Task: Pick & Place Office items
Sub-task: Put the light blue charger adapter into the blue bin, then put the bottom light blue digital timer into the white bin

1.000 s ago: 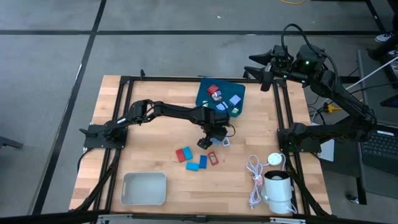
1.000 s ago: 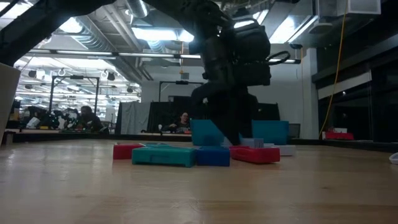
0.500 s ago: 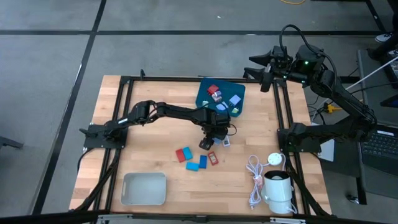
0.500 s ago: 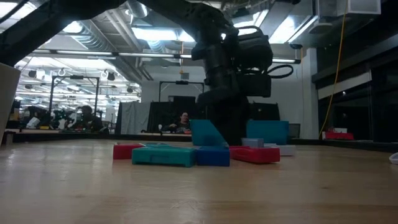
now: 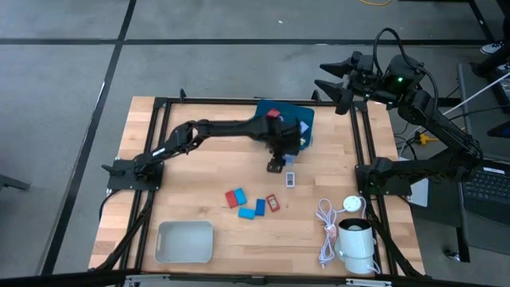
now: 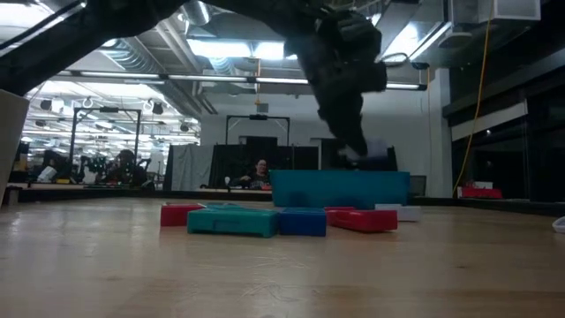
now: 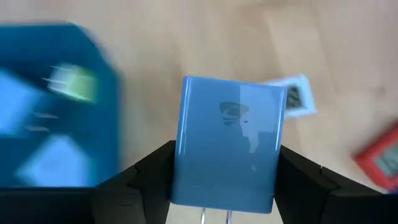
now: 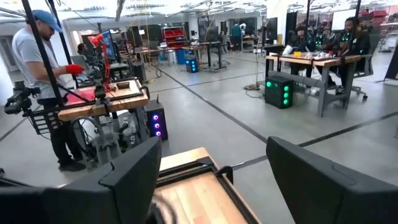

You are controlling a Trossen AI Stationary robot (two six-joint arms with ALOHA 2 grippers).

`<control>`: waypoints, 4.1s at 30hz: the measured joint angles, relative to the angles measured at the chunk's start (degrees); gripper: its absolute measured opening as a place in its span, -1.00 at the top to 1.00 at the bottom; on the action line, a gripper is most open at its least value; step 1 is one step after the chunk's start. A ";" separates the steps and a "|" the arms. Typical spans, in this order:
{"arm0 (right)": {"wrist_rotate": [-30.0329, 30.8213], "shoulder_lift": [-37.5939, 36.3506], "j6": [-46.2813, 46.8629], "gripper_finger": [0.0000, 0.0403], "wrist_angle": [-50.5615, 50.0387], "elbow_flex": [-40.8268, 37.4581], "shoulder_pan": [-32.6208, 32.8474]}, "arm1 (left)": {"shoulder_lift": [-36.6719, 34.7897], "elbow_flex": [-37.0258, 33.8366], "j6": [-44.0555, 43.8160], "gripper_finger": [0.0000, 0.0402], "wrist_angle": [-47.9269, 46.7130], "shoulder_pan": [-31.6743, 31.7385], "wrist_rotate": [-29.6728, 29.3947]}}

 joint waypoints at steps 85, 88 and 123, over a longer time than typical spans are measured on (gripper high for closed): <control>21.87 -3.26 29.82 -0.48 7.36 -21.84 10.99 | -76.27 -86.46 -46.49 -0.26 80.52 4.56 -20.54; 26.00 3.40 33.16 -0.48 -8.40 -15.55 13.11 | -77.78 -88.77 -47.29 -0.26 80.45 3.71 -21.20; 29.67 36.12 65.18 -0.48 -52.11 2.10 33.21 | -82.09 -96.60 -50.04 -0.26 55.39 -2.14 -14.97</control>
